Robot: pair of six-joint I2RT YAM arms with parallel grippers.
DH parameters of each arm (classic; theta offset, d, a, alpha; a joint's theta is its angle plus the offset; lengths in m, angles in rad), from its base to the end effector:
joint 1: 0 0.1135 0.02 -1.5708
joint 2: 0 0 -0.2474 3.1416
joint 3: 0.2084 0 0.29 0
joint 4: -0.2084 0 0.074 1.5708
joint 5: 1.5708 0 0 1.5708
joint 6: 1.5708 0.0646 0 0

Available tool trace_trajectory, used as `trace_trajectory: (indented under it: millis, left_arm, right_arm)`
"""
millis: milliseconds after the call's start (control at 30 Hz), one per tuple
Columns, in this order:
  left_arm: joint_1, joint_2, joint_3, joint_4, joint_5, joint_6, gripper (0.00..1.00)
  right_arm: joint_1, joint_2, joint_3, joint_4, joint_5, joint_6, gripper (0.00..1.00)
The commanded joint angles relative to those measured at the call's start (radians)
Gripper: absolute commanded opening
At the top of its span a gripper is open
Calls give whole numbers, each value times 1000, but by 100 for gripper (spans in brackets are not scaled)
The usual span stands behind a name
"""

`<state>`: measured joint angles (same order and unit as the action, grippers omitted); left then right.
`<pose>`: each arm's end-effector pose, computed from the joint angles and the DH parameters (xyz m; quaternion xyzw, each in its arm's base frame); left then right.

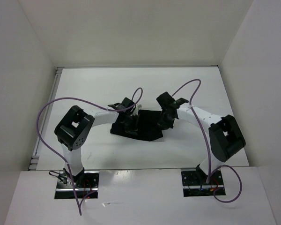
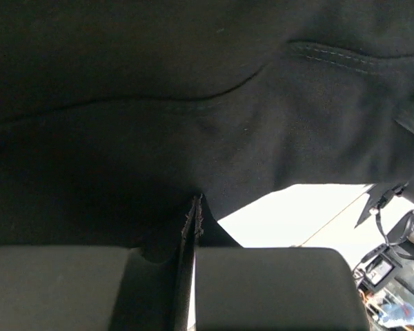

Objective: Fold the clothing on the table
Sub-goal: Fold the skirt

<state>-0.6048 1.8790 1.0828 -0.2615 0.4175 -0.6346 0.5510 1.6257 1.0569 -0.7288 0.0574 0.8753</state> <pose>0.3155 -0.2499 0.0725 0.0385 0.9469 -0.3074 0.0857 0.2936 0.1761 0.1249 0.1637 0.9767 0.0675 0.1215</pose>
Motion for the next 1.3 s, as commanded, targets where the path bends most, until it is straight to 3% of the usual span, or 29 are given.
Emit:
trace_trajectory:
  millis: [0, 200, 433, 567, 600, 667, 733, 800, 833, 867, 967, 1267]
  left_arm:
    - [-30, 84, 2, -10, -45, 3, 0]
    - [-62, 140, 72, 10, -19, 3, 0]
    - [-72, 86, 86, -15, -20, 3, 0]
    - [-15, -53, 77, -65, -68, -17, 35]
    - [0, -122, 77, -86, -98, -17, 53]
    - [48, -182, 77, -111, -138, -17, 61]
    - [107, -236, 77, -133, -187, -17, 61]
    - [149, -245, 55, -153, -244, -17, 54]
    - [189, -245, 40, -153, -258, -31, 37]
    - [203, -245, 29, -153, -275, -51, 27]
    - [250, -256, -4, -153, -368, -98, 10]
    - [293, -158, -64, -157, -419, -117, 1]
  right_arm:
    - [-6, -134, 84, 0, -47, 5, 0]
    - [-6, -250, 107, 104, -215, 34, 0]
    - [-6, -250, 88, 131, -235, 45, 0]
    - [-16, -239, 87, 89, -235, 10, 0]
    - [-16, -239, 87, 89, -235, 10, 0]
    - [-34, -239, 87, 80, -235, -1, 0]
    - [-46, -239, 87, 80, -235, -10, 0]
    - [-46, -228, 87, 80, -254, -19, 0]
    - [-46, -228, 87, 80, -254, -19, 0]
    - [-46, -228, 87, 80, -254, -19, 0]
    - [-46, -205, 97, 80, -263, -29, 0]
    - [-13, -138, 155, 91, -292, -56, 0]
